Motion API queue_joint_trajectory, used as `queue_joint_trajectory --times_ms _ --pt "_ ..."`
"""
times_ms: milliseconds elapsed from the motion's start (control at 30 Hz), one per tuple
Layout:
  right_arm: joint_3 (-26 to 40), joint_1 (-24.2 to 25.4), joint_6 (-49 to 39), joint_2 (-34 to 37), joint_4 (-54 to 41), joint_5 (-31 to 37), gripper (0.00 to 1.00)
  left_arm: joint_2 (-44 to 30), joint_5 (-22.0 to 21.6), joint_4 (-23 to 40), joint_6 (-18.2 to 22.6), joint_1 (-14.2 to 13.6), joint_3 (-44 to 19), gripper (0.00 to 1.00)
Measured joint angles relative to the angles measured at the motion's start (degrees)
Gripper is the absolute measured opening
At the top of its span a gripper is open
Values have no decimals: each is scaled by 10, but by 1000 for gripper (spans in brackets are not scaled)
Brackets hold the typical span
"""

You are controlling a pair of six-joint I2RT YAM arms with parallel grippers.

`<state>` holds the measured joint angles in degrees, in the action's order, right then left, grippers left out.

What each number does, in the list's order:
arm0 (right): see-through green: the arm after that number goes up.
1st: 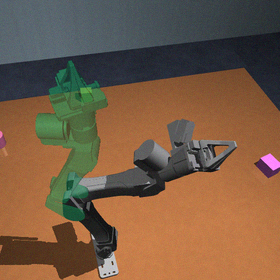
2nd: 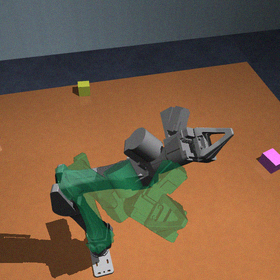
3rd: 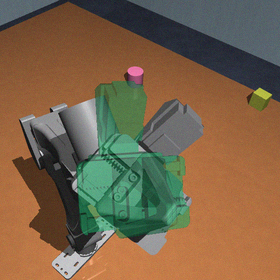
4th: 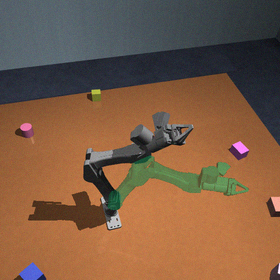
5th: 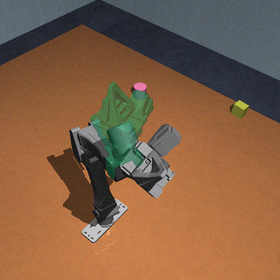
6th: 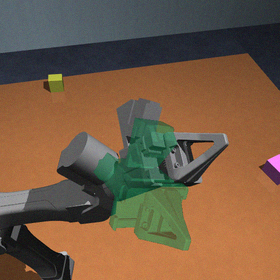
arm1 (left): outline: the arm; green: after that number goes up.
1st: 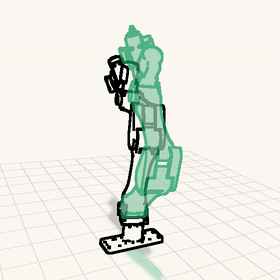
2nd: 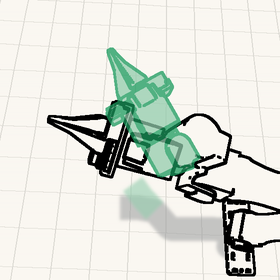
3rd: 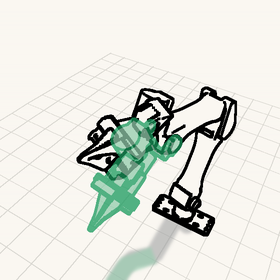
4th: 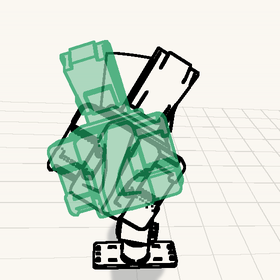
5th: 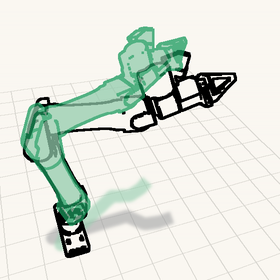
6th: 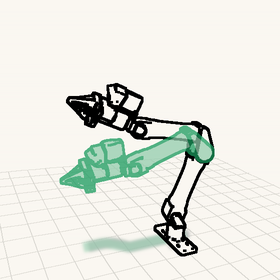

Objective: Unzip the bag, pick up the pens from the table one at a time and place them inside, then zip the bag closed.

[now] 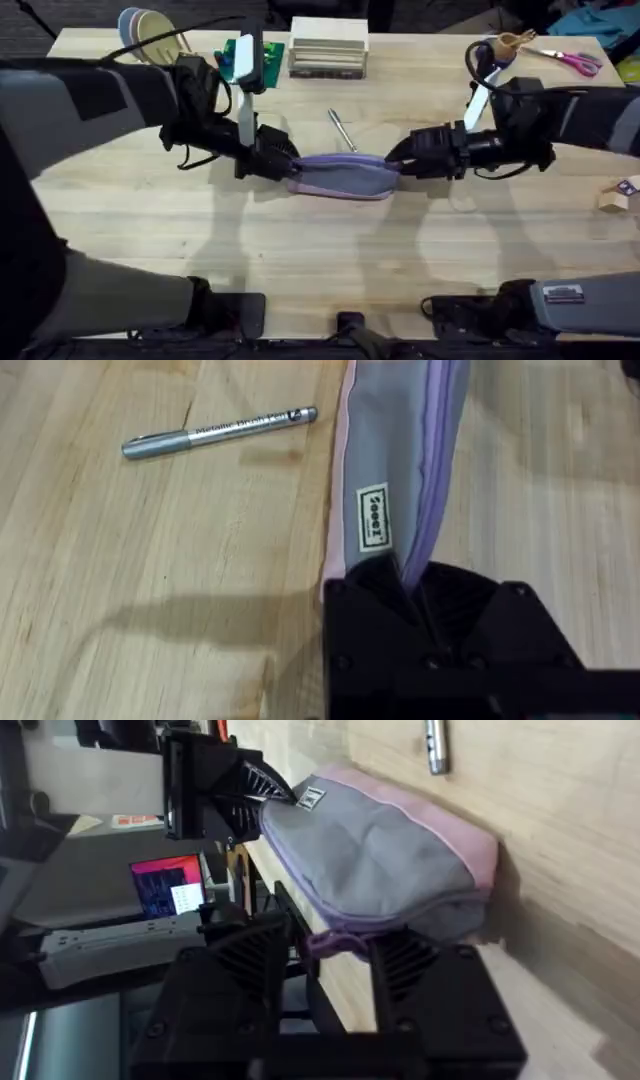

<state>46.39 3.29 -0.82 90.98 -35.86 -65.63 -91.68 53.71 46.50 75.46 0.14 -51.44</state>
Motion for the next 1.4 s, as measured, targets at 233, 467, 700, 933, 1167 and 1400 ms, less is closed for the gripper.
queue_joint_trajectory --times_ms 233,467,700,933,1167,1400 --pt "0 2 0 0 -15 2 291 0 -2 0 0 0 0 42" --pt "0 3 0 -1 -20 6 144 0 -3 0 0 1 0 42" --pt "-1 2 0 -48 -42 33 80 0 -1 0 0 1 0 42" --pt "0 -3 0 -115 -88 107 67 0 10 2 0 -9 0 42" --pt "13 -10 0 -172 -92 170 56 0 27 4 0 -15 0 42" --pt "48 -70 4 -200 -95 261 45 0 25 2 0 -14 0 42"
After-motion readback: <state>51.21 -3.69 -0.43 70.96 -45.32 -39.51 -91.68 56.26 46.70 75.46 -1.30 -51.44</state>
